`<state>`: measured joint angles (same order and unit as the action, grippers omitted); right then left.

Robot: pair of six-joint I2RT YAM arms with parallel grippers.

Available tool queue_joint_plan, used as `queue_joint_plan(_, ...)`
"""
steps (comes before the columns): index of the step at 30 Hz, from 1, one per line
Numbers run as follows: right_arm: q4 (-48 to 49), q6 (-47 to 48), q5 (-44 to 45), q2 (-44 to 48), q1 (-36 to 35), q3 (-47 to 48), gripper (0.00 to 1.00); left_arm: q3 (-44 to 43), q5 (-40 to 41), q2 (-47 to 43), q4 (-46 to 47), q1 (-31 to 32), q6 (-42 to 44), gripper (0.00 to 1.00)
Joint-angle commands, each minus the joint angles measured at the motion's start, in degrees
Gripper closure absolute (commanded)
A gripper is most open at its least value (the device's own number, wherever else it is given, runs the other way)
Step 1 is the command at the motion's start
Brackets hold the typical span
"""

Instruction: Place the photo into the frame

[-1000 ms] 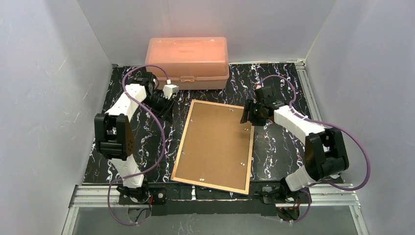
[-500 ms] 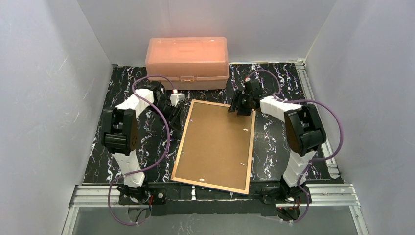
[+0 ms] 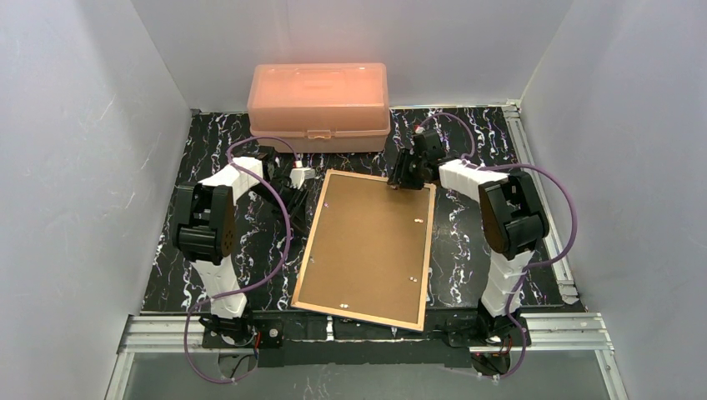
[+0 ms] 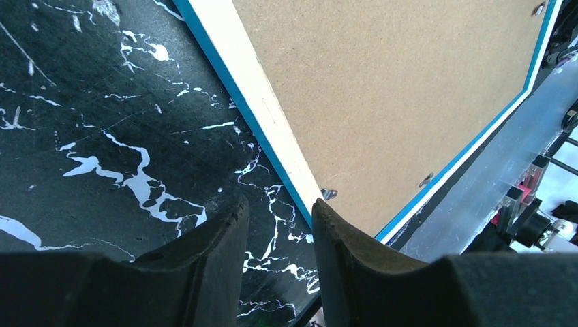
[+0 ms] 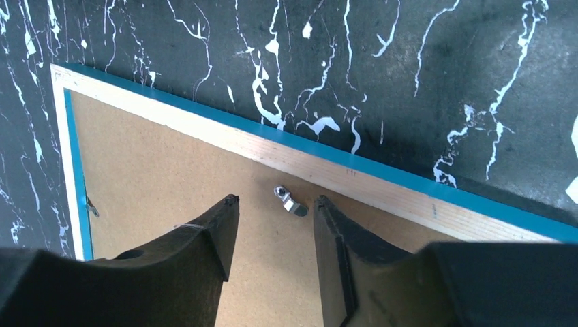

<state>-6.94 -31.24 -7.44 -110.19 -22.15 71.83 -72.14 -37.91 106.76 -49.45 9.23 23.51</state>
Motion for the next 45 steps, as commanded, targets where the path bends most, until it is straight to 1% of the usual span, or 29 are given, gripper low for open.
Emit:
queue_joint_plan(1,2.13,-1.22,2.15,5.48,-0.95,-3.39,0.50,-1.06,-0.81,-1.88,-0.56,0.43,-0.39,0.63)
queue_joint_plan(4,3.10,-2.81,1.88,6.45,-2.69,-4.95,0.53,-1.69,-0.79,-1.70,-0.35,0.52,-1.05,0.64)
queue_joint_plan(8,4.90,-4.62,1.09,5.52,-4.42,-6.39,0.55,-1.78,-0.46,-1.57,0.20,0.52,-1.30,0.64)
queue_joint_plan(11,5.43,-4.90,1.59,4.17,-4.44,-6.28,0.57,-1.52,-0.49,-1.49,0.62,0.52,-1.67,0.64)
queue_joint_plan(19,2.24,-2.78,6.77,0.36,-3.84,-5.26,0.59,-0.41,-0.28,-1.25,1.01,0.52,-1.21,0.61)
queue_joint_plan(22,2.99,-2.73,4.98,-0.19,-2.92,-6.49,0.59,0.11,-0.58,-1.08,1.11,0.61,-0.91,0.61)
queue_joint_plan(26,1.42,-3.05,-1.13,1.62,-1.69,-4.72,0.50,1.14,0.18,-1.40,0.77,0.61,1.57,0.61)
queue_joint_plan(29,-2.04,-3.35,-2.47,6.32,0.42,-3.42,0.43,1.90,2.95,-1.82,0.59,0.57,6.86,0.62)
queue_joint_plan(31,-5.86,-2.15,-0.57,10.38,2.55,-3.16,0.36,3.11,5.61,-2.47,1.11,0.61,10.84,0.62)
queue_joint_plan(32,-7.91,-1.32,1.58,11.84,3.71,-3.43,0.31,4.03,6.75,-2.99,1.42,0.61,12.92,0.62)
queue_joint_plan(34,-10.86,0.07,5.06,14.47,6.33,-5.10,0.25,6.13,8.13,-4.44,1.88,0.82,15.67,0.63)
queue_joint_plan(37,-11.01,0.60,10.25,17.48,9.60,-10.10,0.17,8.89,9.75,-6.65,1.90,2.78,18.57,0.64)
queue_joint_plan(38,-9.86,0.39,10.43,17.98,10.34,-11.95,0.14,9.88,9.86,-7.55,2.13,3.75,19.18,0.65)
queue_joint_plan(40,-7.63,0.11,9.76,17.55,10.92,-13.98,0.02,11.65,9.25,-9.06,2.45,5.48,20.05,0.65)
queue_joint_plan(42,-7.33,-0.04,8.04,15.65,10.95,-13.59,0.01,12.89,9.50,-10.16,2.47,7.43,20.82,0.65)
queue_joint_plan(45,-5.34,-1.13,1.58,12.38,10.90,-12.63,0.01,14.89,10.11,-11.46,3.14,9.02,21.64,0.67)
